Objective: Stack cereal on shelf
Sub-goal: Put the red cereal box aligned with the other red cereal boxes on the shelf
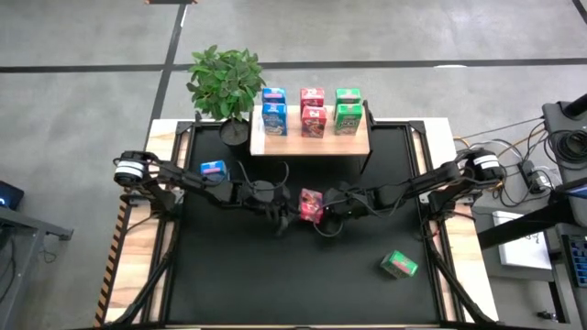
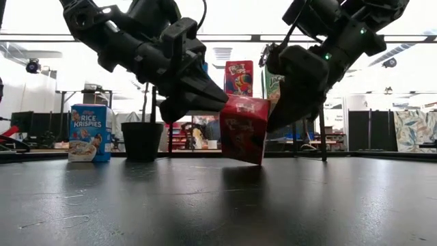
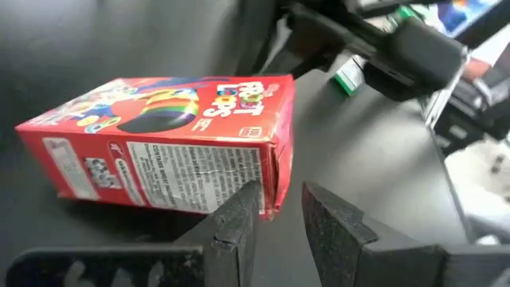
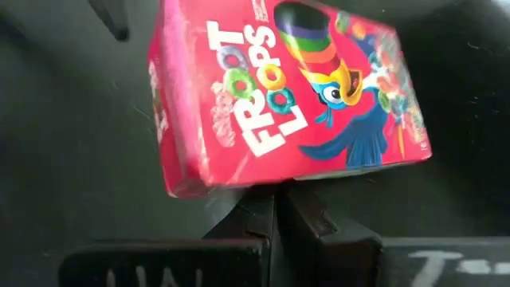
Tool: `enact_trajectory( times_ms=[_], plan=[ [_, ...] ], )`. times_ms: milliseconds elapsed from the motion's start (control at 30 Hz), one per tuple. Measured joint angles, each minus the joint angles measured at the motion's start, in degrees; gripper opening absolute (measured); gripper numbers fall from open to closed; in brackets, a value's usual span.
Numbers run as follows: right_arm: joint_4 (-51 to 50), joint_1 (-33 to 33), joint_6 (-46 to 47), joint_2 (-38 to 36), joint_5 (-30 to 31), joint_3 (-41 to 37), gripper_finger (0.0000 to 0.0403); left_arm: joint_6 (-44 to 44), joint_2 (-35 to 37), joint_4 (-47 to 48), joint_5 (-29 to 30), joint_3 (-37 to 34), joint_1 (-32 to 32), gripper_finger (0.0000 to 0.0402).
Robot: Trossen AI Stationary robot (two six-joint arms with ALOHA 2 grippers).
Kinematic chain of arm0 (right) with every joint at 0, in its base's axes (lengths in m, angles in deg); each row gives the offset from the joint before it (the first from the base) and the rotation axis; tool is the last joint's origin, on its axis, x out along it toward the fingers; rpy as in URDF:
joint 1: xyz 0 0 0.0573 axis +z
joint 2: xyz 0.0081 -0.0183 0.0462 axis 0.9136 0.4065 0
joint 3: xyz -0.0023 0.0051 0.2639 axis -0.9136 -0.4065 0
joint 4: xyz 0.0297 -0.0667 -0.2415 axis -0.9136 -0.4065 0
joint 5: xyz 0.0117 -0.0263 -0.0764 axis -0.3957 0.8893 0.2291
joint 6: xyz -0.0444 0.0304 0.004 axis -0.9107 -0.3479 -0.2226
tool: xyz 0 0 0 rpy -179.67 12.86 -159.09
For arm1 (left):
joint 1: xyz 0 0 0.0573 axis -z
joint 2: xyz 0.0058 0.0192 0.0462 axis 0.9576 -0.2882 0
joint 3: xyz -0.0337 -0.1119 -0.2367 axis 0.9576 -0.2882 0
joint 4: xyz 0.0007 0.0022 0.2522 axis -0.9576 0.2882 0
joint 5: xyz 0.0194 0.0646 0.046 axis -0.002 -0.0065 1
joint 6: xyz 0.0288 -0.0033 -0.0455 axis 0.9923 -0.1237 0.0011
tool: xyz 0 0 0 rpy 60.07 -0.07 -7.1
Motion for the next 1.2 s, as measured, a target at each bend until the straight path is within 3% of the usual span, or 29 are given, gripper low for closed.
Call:
enact_trajectory(
  times_ms=[400,667,933,1200],
  plan=[
    [-3.9,-1.4,10.0,-4.1,-0.9,1.4,0.0008,-12.0,0.8,-1.2,-1.4,2.8,-0.5,0.0084],
    [-5.9,-3.5,10.2,-6.1,-1.1,1.7,0.0008,-15.2,0.8,0.1,-1.1,4.0,-1.5,0.0084],
    [-8.7,-7.2,11.7,-6.9,-4.5,1.7,0.0008,-22.5,0.7,0.3,4.3,2.7,-4.4,0.0084],
    [-10.0,-8.3,10.5,-7.2,-5.3,1.9,0.0009,-24.1,0.6,0.0,3.6,2.4,-6.1,0.0084]
  ],
)
